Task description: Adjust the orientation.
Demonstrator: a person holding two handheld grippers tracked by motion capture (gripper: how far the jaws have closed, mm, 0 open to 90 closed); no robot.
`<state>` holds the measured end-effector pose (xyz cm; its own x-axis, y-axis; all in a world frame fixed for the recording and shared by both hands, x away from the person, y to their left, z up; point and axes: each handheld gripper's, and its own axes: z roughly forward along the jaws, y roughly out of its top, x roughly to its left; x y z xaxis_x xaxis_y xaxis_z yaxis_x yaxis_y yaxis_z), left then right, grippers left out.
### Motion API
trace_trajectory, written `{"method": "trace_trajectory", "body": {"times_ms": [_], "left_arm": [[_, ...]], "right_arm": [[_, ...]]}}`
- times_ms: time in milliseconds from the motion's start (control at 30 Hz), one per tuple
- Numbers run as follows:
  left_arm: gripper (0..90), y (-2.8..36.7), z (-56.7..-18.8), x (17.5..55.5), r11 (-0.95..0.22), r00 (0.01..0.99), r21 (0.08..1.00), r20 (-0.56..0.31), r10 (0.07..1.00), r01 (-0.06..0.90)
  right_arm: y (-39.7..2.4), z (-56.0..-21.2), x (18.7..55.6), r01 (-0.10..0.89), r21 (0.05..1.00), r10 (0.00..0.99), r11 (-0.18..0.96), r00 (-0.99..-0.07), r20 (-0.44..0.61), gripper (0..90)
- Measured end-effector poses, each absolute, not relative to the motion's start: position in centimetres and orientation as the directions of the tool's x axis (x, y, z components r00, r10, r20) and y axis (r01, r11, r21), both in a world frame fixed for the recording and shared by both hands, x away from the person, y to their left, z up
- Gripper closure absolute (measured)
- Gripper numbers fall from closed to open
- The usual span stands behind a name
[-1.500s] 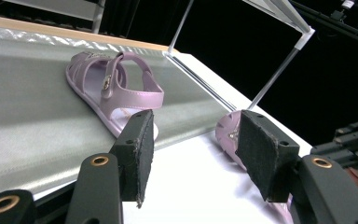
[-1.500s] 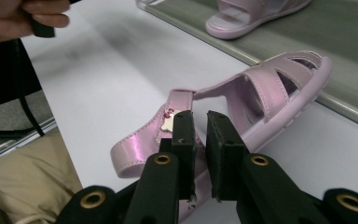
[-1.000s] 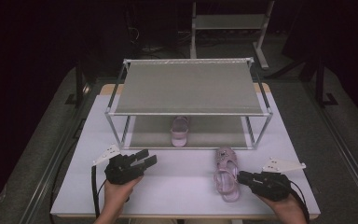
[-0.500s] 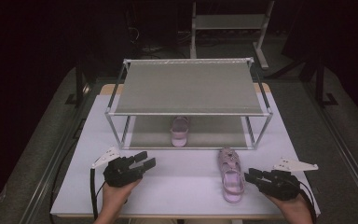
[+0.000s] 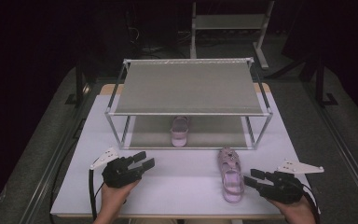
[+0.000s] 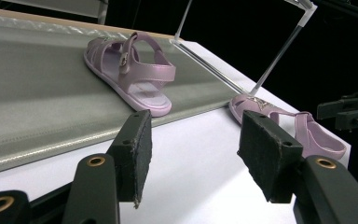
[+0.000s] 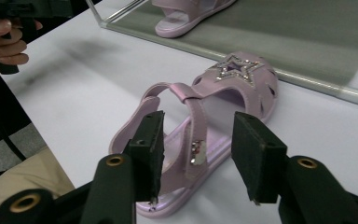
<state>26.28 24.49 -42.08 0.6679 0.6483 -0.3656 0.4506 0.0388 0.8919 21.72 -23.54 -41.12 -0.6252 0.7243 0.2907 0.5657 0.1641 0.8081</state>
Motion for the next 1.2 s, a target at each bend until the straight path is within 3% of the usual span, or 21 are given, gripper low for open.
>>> {"method": "trace_trajectory", "body": {"times_ms": [400,767,1200], "left_arm": [[43.2,24.4,-42.0,26.2,0.028,0.682,0.898,-0.353,0.641,0.438],[43.2,24.6,-41.7,26.1,0.041,0.683,0.902,-0.354,0.639,0.429],[43.2,24.5,-41.6,26.1,0.036,0.693,0.908,-0.343,0.634,0.417]], "right_arm": [[-22.0,-41.6,21.7,0.598,0.782,0.726,0.176,-0.615,0.307,50.6],[-20.4,-42.0,21.8,0.621,0.754,0.8,0.214,-0.554,0.229,67.4],[-19.8,-42.1,21.6,0.644,0.743,0.853,0.179,-0.478,0.209,78.2]]}}
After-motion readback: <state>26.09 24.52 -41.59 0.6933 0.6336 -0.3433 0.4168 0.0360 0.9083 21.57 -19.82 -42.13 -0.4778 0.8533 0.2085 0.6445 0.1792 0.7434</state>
